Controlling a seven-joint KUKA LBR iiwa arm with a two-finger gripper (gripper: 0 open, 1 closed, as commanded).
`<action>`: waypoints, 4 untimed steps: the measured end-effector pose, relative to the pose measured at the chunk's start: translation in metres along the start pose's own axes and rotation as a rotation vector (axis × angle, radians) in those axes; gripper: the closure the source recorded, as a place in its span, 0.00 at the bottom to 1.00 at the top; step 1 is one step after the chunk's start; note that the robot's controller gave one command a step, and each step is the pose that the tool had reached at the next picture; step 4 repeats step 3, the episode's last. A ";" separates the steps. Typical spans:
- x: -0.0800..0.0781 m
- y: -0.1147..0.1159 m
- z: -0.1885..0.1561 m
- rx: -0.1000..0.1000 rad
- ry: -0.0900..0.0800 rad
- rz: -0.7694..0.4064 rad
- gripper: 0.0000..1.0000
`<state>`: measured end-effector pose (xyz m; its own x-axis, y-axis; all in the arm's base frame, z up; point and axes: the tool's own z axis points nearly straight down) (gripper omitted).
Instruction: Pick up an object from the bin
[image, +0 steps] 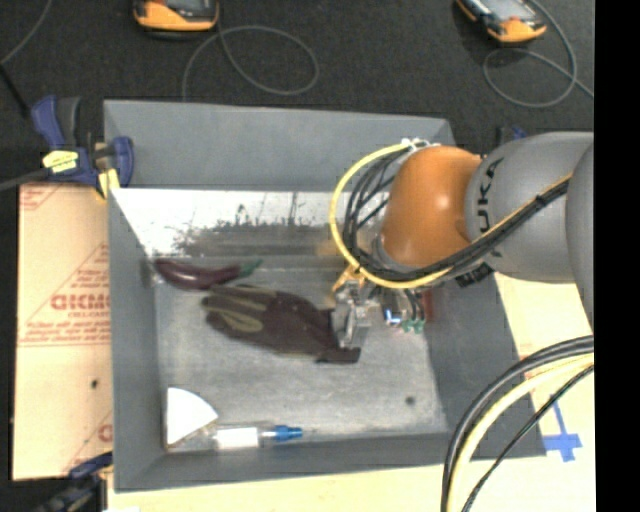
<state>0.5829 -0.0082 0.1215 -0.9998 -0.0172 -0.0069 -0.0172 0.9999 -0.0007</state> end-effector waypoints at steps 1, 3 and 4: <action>0.004 0.001 -0.019 0.000 -0.002 -0.006 1.00; 0.004 -0.014 -0.113 0.000 0.000 0.052 1.00; 0.004 -0.014 -0.113 0.000 0.000 0.052 1.00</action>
Offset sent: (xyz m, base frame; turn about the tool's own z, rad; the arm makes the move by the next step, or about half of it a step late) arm 0.0016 -0.0146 0.0867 0.0472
